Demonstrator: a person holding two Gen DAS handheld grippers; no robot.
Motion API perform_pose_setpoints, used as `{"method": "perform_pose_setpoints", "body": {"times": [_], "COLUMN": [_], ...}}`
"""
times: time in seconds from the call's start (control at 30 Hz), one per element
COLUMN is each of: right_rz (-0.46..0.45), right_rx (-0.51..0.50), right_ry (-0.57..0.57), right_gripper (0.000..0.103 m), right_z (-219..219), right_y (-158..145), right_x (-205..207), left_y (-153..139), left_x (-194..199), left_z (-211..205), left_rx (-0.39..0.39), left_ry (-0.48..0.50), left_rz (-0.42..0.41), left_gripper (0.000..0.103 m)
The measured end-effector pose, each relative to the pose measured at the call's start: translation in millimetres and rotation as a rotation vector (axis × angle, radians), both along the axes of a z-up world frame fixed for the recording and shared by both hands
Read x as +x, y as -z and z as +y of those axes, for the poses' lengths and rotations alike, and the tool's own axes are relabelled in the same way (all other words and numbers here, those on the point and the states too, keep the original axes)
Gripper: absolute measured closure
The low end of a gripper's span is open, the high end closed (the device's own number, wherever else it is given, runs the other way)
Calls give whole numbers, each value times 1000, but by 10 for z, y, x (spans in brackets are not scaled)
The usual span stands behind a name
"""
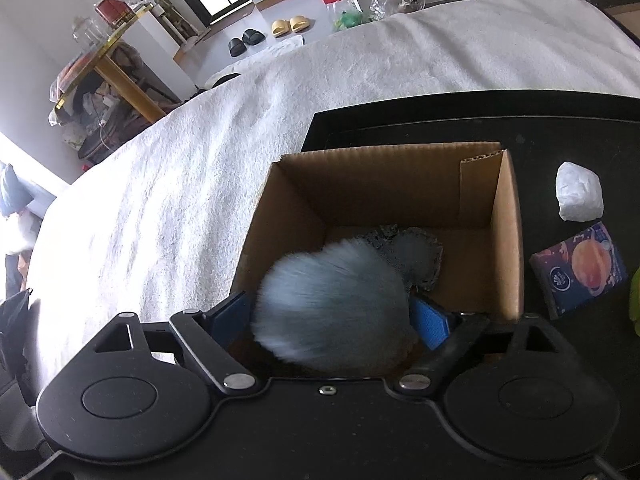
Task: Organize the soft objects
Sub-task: 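Open the right tool to release the plush ball into the box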
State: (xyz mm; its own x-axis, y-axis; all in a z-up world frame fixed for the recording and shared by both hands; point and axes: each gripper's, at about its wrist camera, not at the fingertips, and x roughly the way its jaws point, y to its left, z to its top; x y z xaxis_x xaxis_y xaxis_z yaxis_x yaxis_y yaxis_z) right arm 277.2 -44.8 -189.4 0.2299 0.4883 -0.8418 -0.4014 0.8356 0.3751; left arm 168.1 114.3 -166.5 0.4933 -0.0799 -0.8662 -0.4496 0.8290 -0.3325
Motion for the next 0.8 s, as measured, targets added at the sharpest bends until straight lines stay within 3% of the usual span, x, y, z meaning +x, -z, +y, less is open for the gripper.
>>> {"method": "perform_pose_setpoints", "body": {"times": [0.4,0.67,0.8], "right_rz": [-25,-86,-114], "right_rx": [30,60,63], "right_ry": [-5,12,31], "right_gripper": [17,17,17], "right_z": [-108,-316,-463], "right_y": [-166,-392,-434], "right_x": [-26,15,43], "left_y": [-11,-83,-121], "left_x": [15,27,37], "left_z": [3,-31,-64], "left_rx": [5,40,59], "left_ry": [-15,-28,-32], "left_rz": [28,47,48], "left_gripper": [81,58,52]}}
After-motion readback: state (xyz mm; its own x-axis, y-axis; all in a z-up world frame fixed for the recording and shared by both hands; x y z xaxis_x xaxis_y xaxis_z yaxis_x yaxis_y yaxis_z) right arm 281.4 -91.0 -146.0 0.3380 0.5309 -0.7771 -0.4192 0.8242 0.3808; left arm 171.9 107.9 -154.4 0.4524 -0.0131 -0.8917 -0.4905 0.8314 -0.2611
